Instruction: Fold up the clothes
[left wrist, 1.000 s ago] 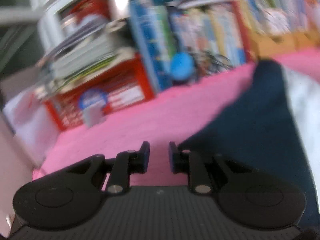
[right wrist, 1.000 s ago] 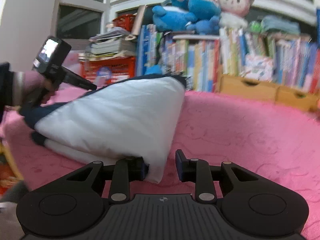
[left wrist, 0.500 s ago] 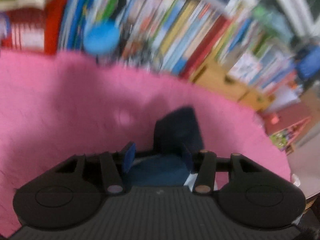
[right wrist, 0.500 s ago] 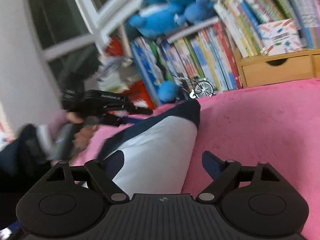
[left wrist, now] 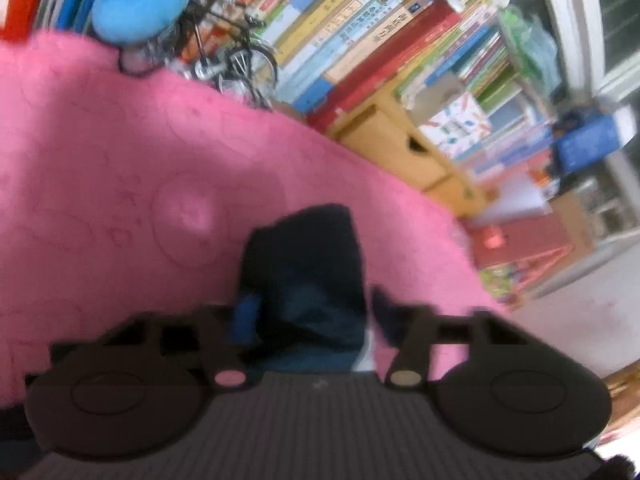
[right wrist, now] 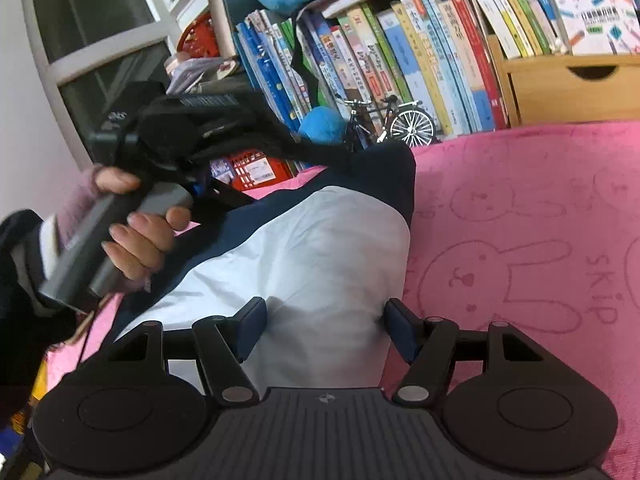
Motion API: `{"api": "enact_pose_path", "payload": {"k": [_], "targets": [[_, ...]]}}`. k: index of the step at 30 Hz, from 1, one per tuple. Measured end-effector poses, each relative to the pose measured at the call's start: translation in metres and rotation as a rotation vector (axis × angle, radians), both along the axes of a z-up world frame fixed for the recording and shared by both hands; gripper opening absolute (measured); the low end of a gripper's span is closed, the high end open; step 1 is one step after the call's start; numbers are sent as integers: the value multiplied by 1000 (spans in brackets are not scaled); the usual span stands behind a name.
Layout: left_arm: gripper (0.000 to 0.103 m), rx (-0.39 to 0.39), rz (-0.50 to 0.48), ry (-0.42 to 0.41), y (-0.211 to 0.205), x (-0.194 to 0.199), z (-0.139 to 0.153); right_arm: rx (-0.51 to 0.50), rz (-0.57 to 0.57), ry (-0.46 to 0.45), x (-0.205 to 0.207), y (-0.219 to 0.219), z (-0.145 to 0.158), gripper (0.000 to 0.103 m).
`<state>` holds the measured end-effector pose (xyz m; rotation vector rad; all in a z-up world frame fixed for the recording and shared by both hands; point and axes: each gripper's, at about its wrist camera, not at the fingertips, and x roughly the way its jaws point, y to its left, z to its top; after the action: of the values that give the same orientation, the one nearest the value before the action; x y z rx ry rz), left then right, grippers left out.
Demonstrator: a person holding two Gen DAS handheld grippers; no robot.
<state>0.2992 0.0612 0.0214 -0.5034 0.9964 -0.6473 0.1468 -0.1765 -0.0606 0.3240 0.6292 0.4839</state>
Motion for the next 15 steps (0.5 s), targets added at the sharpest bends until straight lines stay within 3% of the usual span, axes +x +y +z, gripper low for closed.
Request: {"api": "enact_pose_path", "payload": {"k": [1,4,7,11,15], "targets": [[22,7,-3,-21,-2,0,1,3,0,3,0,-1,0,65],[15,33,1,-72,-3,5,7,12,-1,12,1,-2,-1,65],[14,32,51,-86,4,16,13,6,0,11,1,0,0,65],[11,32,212,-152,25,23,26,22,1,18,2,-2,-1,66],[18,156,285,-305,40,-23,54,73,7,31,4,-9,-4,70]]}}
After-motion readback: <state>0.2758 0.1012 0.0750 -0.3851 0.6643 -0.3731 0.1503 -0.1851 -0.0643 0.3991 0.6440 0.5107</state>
